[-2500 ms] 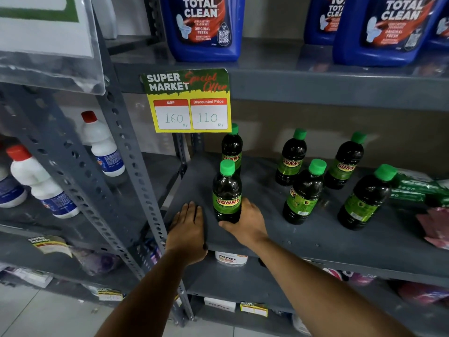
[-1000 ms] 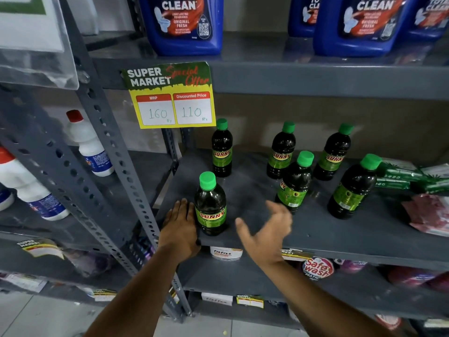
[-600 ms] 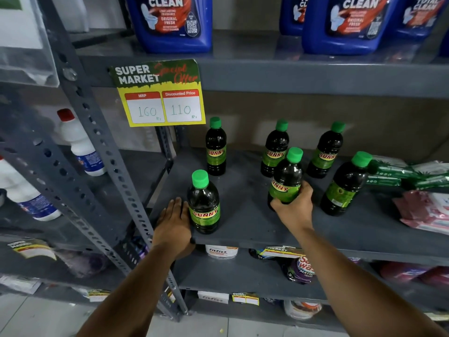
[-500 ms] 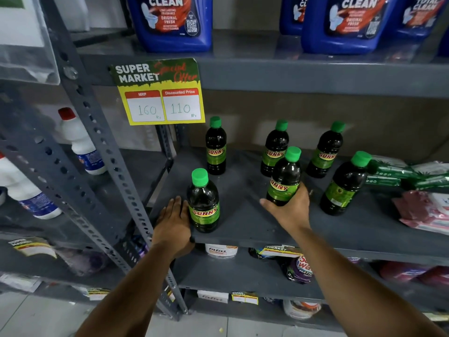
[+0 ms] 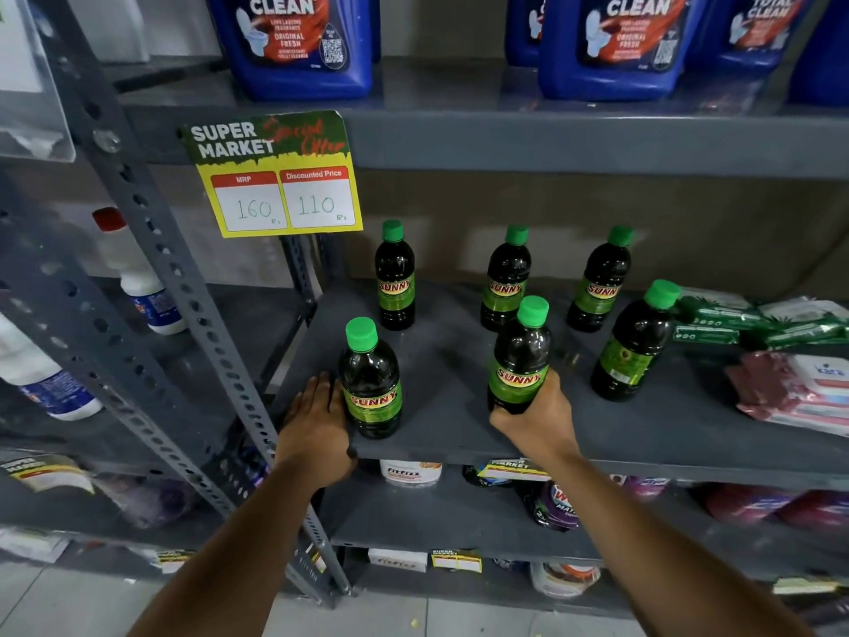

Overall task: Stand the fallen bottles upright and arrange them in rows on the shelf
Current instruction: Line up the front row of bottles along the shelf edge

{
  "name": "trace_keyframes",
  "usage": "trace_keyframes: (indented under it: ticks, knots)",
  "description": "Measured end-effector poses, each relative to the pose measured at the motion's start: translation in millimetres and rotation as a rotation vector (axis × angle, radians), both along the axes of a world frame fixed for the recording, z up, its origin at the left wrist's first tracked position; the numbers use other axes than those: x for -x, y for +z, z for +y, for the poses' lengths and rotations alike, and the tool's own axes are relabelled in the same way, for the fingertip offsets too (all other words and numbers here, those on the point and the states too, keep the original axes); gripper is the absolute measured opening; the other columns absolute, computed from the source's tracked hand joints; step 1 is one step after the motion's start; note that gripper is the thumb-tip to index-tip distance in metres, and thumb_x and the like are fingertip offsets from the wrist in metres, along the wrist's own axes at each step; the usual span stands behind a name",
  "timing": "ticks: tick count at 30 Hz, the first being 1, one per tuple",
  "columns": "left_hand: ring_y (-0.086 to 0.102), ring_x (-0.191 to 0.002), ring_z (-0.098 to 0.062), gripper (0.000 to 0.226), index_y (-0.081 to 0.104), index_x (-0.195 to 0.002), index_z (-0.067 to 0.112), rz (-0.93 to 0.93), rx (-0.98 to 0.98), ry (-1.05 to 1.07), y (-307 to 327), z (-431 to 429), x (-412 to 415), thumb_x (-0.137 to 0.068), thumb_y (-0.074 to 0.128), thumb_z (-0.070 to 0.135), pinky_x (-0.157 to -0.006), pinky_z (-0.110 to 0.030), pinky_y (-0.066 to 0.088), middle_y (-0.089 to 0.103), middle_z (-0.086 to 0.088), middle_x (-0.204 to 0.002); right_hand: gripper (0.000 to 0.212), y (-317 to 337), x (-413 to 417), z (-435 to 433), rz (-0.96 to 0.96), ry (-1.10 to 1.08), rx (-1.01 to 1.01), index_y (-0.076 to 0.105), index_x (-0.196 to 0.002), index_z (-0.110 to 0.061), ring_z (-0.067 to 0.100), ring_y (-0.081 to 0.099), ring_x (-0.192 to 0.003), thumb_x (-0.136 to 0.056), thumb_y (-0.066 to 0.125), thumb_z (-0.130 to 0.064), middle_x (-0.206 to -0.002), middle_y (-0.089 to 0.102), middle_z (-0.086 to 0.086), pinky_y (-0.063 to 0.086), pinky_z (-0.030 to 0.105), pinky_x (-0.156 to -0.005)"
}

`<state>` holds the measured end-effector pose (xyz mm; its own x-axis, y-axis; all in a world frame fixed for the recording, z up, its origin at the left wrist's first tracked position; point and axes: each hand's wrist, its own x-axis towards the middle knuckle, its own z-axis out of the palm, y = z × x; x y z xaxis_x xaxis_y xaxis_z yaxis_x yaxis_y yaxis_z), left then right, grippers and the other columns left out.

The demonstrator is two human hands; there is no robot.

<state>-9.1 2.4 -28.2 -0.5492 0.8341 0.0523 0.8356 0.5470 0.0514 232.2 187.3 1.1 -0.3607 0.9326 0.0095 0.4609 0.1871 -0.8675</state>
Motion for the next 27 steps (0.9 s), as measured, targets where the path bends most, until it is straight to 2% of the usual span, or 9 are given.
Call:
trace_keyframes:
  ticks: [9,15,17,19,20,21,23,25,27]
  knots:
    - [0.005,-0.146,-0.032,0.121,0.001,-0.15,0.006,-0.027,-0.008,-0.006,-2,2,-1,-0.062,0.077,0.043,-0.12,-0.043,0.009,0.009,-0.018,-0.159,0.06,0,-27,-15,-0.026,0.069,0.016,0.046,-0.11,-0.021,0.009,0.062,-0.086,-0.061,0.079,-0.015,-0.094,0.062,-0.006,0.047,0.024,-0.068]
    - [0.005,-0.146,-0.032,0.118,0.002,-0.15,0.007,-0.029,-0.01,0.014,-1,0,1,-0.065,0.076,0.043,-0.121,-0.043,0.01,0.008,-0.018,-0.159,0.062,-1,-24,-16,-0.015,0.127,0.022,0.045,-0.112,-0.022,0.012,0.063,-0.09,-0.061,0.08,-0.015,-0.095,0.062,-0.007,0.044,0.02,-0.064]
    - [0.005,-0.146,-0.032,0.116,0.003,-0.15,0.006,-0.026,-0.014,0.01,0,0,-1,-0.066,0.075,0.042,-0.12,-0.043,0.009,0.009,-0.018,-0.159,0.073,-1,-27,-16,0.019,0.156,0.008,0.043,-0.124,-0.022,0.013,0.063,-0.099,-0.063,0.082,-0.015,-0.102,0.062,-0.011,0.046,0.02,-0.071]
    - [0.006,-0.146,-0.032,0.113,0.005,-0.149,0.004,-0.02,-0.018,0.008,1,-1,-1,-0.067,0.074,0.041,-0.12,-0.043,0.01,0.011,-0.019,-0.158,0.098,-3,-34,-19,0.111,0.213,-0.032,0.03,-0.142,-0.022,0.005,0.056,-0.116,-0.063,0.087,-0.024,-0.124,0.056,-0.015,0.044,0.02,-0.089]
    - [0.008,-0.146,-0.033,0.112,0.007,-0.149,0.004,-0.012,-0.017,0.005,1,-1,-1,-0.067,0.074,0.041,-0.12,-0.043,0.011,0.012,-0.02,-0.158,0.11,-6,-39,-20,0.176,0.221,-0.07,0.021,-0.149,-0.02,0.005,0.048,-0.126,-0.063,0.088,-0.035,-0.137,0.049,-0.012,0.04,0.021,-0.099]
    - [0.009,-0.146,-0.033,0.112,0.008,-0.149,0.003,-0.007,-0.022,0.0,1,-1,-1,-0.067,0.074,0.041,-0.12,-0.044,0.012,0.014,-0.02,-0.157,0.116,-9,-44,-21,0.242,0.179,-0.121,0.014,-0.152,-0.015,0.009,0.042,-0.134,-0.066,0.084,-0.048,-0.146,0.042,-0.003,0.035,0.026,-0.107]
    - [0.011,-0.145,-0.034,0.113,0.009,-0.149,0.003,-0.009,-0.03,-0.004,1,-2,0,-0.065,0.075,0.04,-0.119,-0.045,0.014,0.016,-0.021,-0.157,0.113,-14,-53,-19,0.322,-0.01,-0.267,0.017,-0.149,0.001,0.028,0.038,-0.136,-0.073,0.072,-0.061,-0.146,0.035,0.018,0.033,0.038,-0.111]
    - [0.009,-0.146,-0.033,0.114,0.007,-0.149,0.004,-0.019,-0.024,0.002,1,-1,-1,-0.066,0.075,0.04,-0.119,-0.045,0.013,0.014,-0.019,-0.157,0.105,-10,-61,-3,0.269,-0.267,-0.382,0.029,-0.139,0.01,0.041,0.039,-0.127,-0.071,0.071,-0.058,-0.133,0.038,0.025,0.034,0.05,-0.107]
    - [0.008,-0.146,-0.031,0.114,0.004,-0.149,0.006,-0.02,-0.023,0.01,1,0,-1,-0.066,0.074,0.04,-0.119,-0.043,0.012,0.012,-0.018,-0.158,0.106,6,-65,24,0.183,-0.466,-0.378,0.033,-0.138,0.011,0.047,0.037,-0.127,-0.064,0.077,-0.051,-0.132,0.041,0.03,0.03,0.054,-0.108]
